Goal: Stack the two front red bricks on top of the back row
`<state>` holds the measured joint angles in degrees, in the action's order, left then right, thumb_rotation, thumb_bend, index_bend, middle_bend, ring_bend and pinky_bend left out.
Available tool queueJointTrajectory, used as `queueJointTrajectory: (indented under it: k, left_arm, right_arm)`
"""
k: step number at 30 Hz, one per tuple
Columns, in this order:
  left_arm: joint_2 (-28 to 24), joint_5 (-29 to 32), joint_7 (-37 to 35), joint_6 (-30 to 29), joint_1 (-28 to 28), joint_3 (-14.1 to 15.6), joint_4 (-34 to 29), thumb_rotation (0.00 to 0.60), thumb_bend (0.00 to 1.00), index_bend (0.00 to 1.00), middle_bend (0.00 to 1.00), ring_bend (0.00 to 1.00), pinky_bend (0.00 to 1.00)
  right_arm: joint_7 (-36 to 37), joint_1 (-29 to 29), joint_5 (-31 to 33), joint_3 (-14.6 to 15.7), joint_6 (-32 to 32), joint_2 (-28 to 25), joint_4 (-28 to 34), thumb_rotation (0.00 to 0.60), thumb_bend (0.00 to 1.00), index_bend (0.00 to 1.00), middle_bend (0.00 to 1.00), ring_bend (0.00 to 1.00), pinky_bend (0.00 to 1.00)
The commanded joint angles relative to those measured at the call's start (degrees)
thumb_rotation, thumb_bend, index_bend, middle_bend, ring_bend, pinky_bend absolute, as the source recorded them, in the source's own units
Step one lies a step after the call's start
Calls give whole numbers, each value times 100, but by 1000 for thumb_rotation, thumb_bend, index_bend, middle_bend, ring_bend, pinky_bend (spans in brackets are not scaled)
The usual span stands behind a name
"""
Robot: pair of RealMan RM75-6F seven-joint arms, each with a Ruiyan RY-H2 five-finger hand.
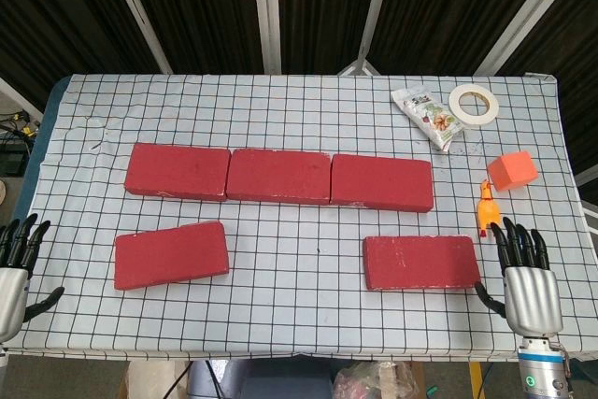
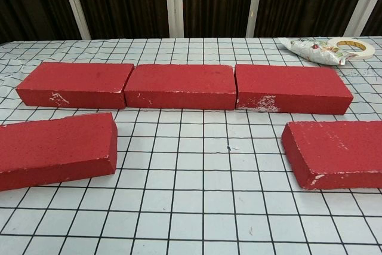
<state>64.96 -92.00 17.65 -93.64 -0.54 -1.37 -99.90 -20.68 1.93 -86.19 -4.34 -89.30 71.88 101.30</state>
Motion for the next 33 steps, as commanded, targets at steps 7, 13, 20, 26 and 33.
queueJointTrajectory:
  k: [7,13,20,26,33]
  left_arm:
    - [-1,-93,-6,-106,-48,18,-5,600,0,73,1,0,89]
    - [-24,10,-56,-10,-20,-6,2,600,0,70,1,0,88]
    - [-60,7,-147,-17,-43,17,-44,600,0,66,0,0,89]
    - [-54,109,-103,61,-8,-26,-51,600,0,66,0,0,91]
    - [-30,110,-38,85,3,-20,-70,600,0,65,0,0,91]
  right_arm:
    - [69,46,-2,144,258,-147,140,600,237,0,0,0,0]
    - [102,82,101,197,448,-246,224,600,236,0,0,0,0]
    - [-28,195,196,335,834,-339,440,600,236,0,0,0,0]
    - [-444,477,567,222,1302,-535,775,600,236,0,0,0,0]
    - [-1370,1125,1839,21,2307,-1128,1647,600,236,0,0,0,0]
